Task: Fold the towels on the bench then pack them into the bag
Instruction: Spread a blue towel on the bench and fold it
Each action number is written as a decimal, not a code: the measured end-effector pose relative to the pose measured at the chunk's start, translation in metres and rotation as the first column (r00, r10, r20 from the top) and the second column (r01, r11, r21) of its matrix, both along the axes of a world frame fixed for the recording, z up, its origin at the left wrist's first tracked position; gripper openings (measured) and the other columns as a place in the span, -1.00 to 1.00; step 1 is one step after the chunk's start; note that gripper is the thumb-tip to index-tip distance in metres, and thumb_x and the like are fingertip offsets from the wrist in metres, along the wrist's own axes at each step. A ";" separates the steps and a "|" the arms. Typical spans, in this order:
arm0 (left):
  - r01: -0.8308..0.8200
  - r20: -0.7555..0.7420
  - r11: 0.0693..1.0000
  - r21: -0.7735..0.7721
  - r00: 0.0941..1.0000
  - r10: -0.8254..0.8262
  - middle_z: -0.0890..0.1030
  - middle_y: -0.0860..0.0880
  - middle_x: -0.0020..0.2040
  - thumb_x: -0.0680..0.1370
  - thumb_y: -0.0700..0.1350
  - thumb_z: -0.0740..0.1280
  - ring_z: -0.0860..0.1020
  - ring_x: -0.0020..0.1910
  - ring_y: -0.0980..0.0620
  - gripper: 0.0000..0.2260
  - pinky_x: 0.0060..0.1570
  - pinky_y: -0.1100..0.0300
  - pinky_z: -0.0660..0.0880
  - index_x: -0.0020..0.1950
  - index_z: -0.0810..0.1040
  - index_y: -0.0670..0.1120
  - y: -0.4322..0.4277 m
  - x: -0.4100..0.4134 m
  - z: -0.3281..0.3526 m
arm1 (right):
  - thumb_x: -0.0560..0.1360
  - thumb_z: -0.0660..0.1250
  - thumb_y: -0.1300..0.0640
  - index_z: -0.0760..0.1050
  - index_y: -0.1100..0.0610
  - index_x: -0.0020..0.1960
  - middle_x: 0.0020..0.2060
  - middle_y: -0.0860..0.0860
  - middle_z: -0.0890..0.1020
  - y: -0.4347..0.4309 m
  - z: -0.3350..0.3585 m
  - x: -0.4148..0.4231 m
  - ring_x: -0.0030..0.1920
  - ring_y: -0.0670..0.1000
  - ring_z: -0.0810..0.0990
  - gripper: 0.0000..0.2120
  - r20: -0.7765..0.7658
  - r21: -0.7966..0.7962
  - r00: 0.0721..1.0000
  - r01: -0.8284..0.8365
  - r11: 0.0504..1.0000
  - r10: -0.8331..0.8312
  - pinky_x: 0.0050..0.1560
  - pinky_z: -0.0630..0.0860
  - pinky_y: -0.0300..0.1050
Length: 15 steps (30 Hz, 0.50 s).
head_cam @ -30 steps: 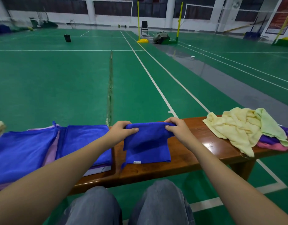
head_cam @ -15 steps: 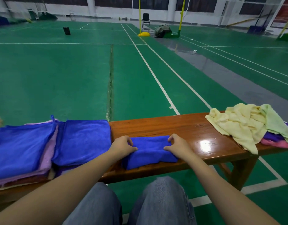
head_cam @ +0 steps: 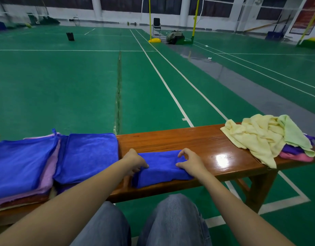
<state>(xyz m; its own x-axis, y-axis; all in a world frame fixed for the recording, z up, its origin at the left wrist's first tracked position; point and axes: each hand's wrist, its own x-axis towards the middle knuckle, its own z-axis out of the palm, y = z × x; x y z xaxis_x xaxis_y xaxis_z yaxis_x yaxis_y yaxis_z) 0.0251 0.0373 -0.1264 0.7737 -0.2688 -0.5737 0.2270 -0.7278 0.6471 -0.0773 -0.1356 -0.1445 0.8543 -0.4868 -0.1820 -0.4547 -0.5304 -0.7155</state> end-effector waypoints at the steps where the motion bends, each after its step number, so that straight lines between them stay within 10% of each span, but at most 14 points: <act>1: -0.045 0.002 0.998 -0.032 0.999 0.046 0.46 -0.19 0.13 0.47 -0.22 0.42 0.54 0.00 -0.08 -0.57 -0.05 0.03 0.50 0.23 0.29 -0.15 0.000 0.000 -0.002 | 0.43 0.41 0.25 0.44 0.10 -0.02 -0.03 0.00 0.49 -0.001 -0.001 0.000 -0.05 -0.03 0.44 -0.81 0.013 0.036 1.000 0.006 0.999 -0.006 -0.19 0.36 -0.21; 4: -0.124 0.026 0.984 -0.131 0.991 0.128 0.44 -0.15 0.02 0.47 -0.17 0.42 0.45 -0.26 0.01 -0.65 -0.27 0.13 0.43 0.13 0.32 -0.13 0.000 -0.003 -0.009 | 0.42 0.41 0.29 0.52 0.11 -0.06 0.12 0.07 0.51 -0.005 -0.003 0.002 0.16 0.03 0.44 -0.85 0.036 0.170 0.998 0.040 0.985 -0.046 0.01 0.34 -0.17; 9: -0.066 0.104 0.955 -0.290 0.990 0.100 0.36 -0.05 0.08 0.44 -0.20 0.45 0.40 0.01 -0.04 -0.55 -0.06 0.13 0.41 0.22 0.31 -0.01 -0.002 -0.013 -0.015 | 0.45 0.35 0.33 0.57 0.02 -0.15 0.24 0.09 0.50 -0.007 -0.005 0.001 0.24 0.10 0.45 -0.80 0.044 0.310 0.996 0.058 0.949 -0.075 0.18 0.42 -0.06; 15: 0.017 0.084 0.925 -0.380 0.996 0.016 0.47 -0.05 -0.15 0.50 -0.34 0.33 0.35 -0.35 0.06 -0.63 -0.49 0.30 0.30 0.25 0.53 -0.02 0.002 -0.014 -0.003 | 0.50 0.28 0.34 0.59 0.13 0.02 0.10 0.02 0.51 -0.007 0.009 -0.009 0.09 0.00 0.45 -0.80 0.127 0.379 0.988 0.038 0.924 -0.092 -0.11 0.39 -0.22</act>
